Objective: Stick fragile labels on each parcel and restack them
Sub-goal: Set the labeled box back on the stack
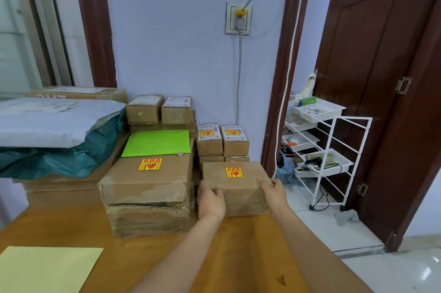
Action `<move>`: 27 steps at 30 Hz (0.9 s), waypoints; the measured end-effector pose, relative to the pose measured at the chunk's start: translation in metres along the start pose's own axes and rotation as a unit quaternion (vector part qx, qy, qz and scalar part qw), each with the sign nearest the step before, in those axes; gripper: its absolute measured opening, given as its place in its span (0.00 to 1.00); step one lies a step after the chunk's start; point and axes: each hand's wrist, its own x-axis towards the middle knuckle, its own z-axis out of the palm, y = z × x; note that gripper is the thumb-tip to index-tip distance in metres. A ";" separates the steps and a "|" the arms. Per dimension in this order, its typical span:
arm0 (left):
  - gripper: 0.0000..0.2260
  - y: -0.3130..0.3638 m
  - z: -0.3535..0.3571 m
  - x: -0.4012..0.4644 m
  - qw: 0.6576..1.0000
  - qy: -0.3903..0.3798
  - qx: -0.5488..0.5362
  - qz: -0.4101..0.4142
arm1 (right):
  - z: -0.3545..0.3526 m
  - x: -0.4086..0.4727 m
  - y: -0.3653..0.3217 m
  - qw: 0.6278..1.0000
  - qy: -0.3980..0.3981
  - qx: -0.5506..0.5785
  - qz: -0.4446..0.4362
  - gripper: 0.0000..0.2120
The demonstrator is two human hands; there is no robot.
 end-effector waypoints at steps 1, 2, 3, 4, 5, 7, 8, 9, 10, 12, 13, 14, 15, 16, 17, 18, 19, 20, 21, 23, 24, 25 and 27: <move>0.22 0.000 -0.002 -0.002 1.000 -0.001 0.020 0.013 | -0.001 -0.003 -0.003 1.000 -0.001 -0.021 -0.005 0.19; 0.21 0.001 -0.005 -0.004 0.999 -0.002 0.041 0.030 | -0.002 -0.004 -0.005 0.999 -0.002 -0.049 -0.015 0.19; 0.21 0.002 -0.007 -0.005 0.997 -0.005 0.064 0.048 | -0.003 -0.005 -0.008 0.997 -0.006 -0.077 -0.023 0.19; 0.21 0.002 -0.009 -0.006 0.994 -0.009 0.089 0.066 | -0.005 -0.006 -0.011 0.994 -0.007 -0.104 -0.037 0.20; 0.21 0.005 -0.012 -0.008 0.990 -0.013 0.113 0.082 | -0.006 -0.007 -0.016 0.989 -0.009 -0.136 -0.051 0.19; 0.19 0.009 -0.016 -0.010 0.984 -0.024 0.140 0.111 | -0.007 -0.008 -0.023 0.977 -0.010 -0.195 -0.084 0.11; 0.18 0.012 -0.018 -0.012 0.982 -0.032 0.143 0.122 | -0.006 -0.006 -0.026 0.971 -0.007 -0.215 -0.101 0.05; 0.16 0.016 -0.021 -0.013 0.980 -0.039 0.145 0.128 | -0.003 -0.006 -0.029 0.965 -0.004 -0.237 -0.116 0.08; 0.15 0.020 -0.024 -0.015 0.979 -0.045 0.146 0.134 | -0.001 -0.006 -0.033 0.960 -0.002 -0.249 -0.127 0.08; 0.15 0.029 -0.032 -0.019 0.977 -0.058 0.140 0.147 | 0.004 -0.018 -0.048 0.960 0.002 -0.230 -0.158 0.04; 0.16 0.034 -0.037 -0.021 0.977 -0.063 0.131 0.154 | 0.008 -0.026 -0.057 0.961 -0.001 -0.220 -0.167 0.10; 0.17 0.041 -0.042 -0.024 0.977 -0.066 0.121 0.161 | 0.010 -0.032 -0.064 0.961 -0.003 -0.208 -0.181 0.14; 0.17 0.048 -0.049 -0.028 0.976 -0.067 0.112 0.174 | 0.013 -0.038 -0.072 0.962 -0.006 -0.197 -0.190 0.15; 0.17 0.054 -0.055 -0.031 0.974 -0.061 0.103 0.190 | 0.016 -0.042 -0.077 0.962 -0.010 -0.187 -0.201 0.15; 0.17 0.060 -0.063 -0.034 0.971 -0.053 0.097 0.210 | 0.019 -0.047 -0.081 0.961 -0.014 -0.181 -0.209 0.15; 0.17 0.065 -0.071 -0.036 0.969 -0.041 0.088 0.228 | 0.023 -0.051 -0.085 0.959 -0.017 -0.175 -0.223 0.14; 0.17 0.070 -0.081 -0.037 0.966 -0.028 0.079 0.244 | 0.026 -0.057 -0.089 0.959 -0.023 -0.167 -0.229 0.15; 0.16 0.073 -0.091 -0.037 0.964 -0.012 0.076 0.256 | 0.030 -0.061 -0.092 0.959 -0.029 -0.155 -0.233 0.14; 0.16 0.075 -0.103 -0.036 0.961 0.007 0.080 0.264 | 0.035 -0.065 -0.095 0.961 -0.039 -0.144 -0.235 0.14; 0.16 0.074 -0.127 -0.029 0.959 0.048 0.096 0.262 | 0.044 -0.074 -0.101 0.961 -0.054 -0.132 -0.239 0.13; 0.17 0.071 -0.140 -0.023 0.960 0.063 0.106 0.253 | 0.050 -0.078 -0.104 0.960 -0.059 -0.126 -0.242 0.13; 0.17 0.067 -0.152 -0.018 0.960 0.077 0.121 0.241 | 0.055 -0.083 -0.106 0.960 -0.065 -0.120 -0.246 0.12; 0.19 0.056 -0.175 -0.005 0.959 0.094 0.159 0.214 | 0.065 -0.090 -0.111 0.957 -0.078 -0.120 -0.252 0.12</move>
